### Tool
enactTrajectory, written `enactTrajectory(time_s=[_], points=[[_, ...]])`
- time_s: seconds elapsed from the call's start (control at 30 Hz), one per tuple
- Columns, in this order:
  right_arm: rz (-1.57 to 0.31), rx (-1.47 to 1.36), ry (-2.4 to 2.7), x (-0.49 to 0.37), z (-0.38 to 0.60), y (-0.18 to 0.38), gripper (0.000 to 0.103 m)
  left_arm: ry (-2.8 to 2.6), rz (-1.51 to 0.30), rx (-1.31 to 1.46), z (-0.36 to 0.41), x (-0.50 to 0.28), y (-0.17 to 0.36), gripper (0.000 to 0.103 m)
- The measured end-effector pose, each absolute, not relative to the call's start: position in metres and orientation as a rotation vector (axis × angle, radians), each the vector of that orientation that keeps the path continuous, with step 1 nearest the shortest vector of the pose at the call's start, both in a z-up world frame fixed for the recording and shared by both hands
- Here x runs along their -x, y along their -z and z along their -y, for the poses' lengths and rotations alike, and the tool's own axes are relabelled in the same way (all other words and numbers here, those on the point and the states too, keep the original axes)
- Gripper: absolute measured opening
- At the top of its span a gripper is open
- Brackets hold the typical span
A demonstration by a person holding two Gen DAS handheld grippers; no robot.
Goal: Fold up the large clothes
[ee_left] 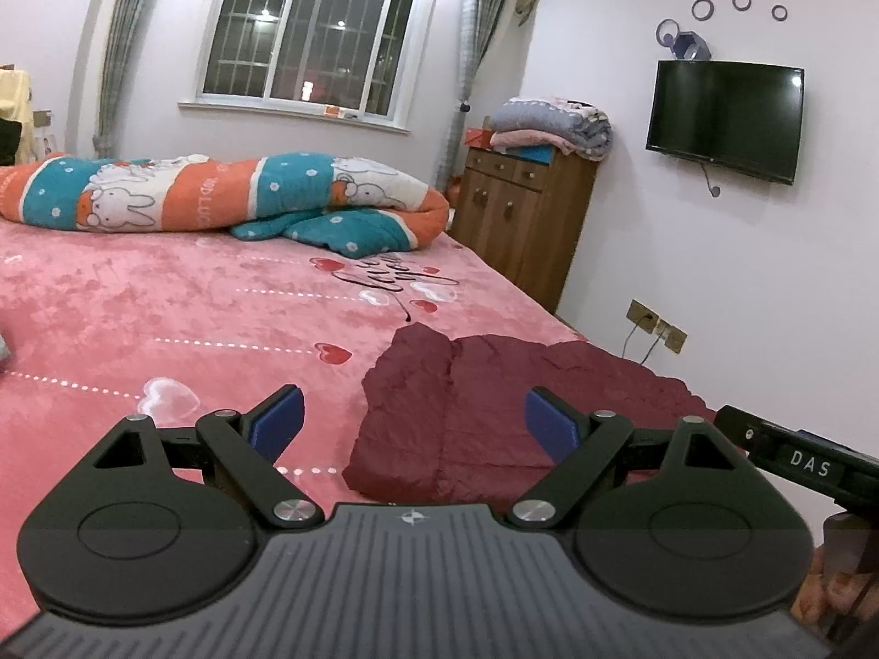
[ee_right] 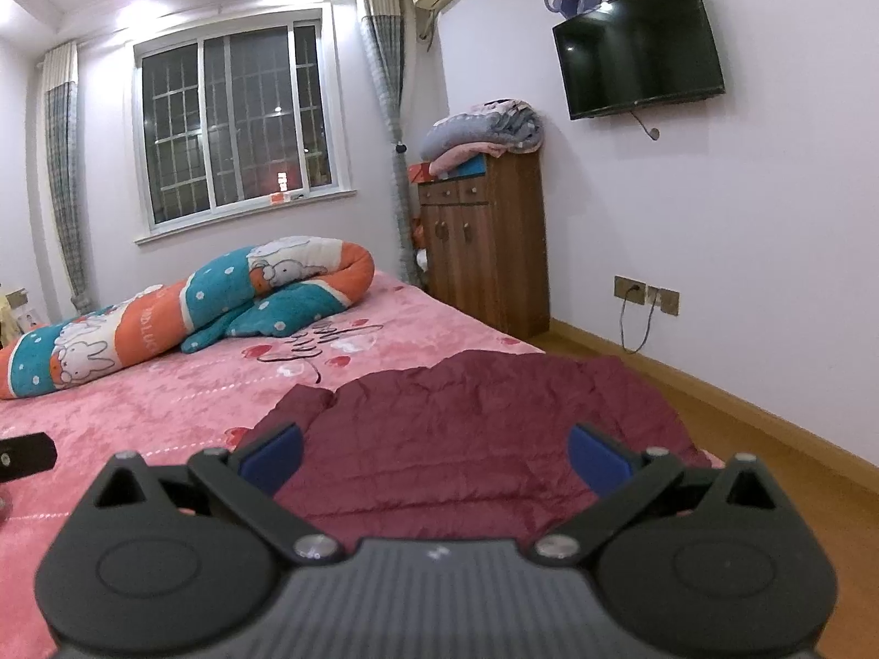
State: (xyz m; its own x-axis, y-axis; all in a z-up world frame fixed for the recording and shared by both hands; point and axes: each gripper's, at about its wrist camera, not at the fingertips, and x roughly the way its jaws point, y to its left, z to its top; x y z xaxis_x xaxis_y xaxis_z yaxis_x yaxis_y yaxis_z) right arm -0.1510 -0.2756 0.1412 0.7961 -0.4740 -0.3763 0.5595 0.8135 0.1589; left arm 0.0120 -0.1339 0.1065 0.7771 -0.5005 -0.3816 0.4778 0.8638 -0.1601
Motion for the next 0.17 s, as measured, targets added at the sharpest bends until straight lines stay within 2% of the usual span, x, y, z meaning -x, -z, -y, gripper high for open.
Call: enactTrajectory(time_s=[0.17], points=[[-0.334, -0.279, 0.538, 0.1445, 0.2761, -0.1383, 0.102, 0.486, -0.42, 0.037, 0.1349, -0.014, -0.1048, 0.103]])
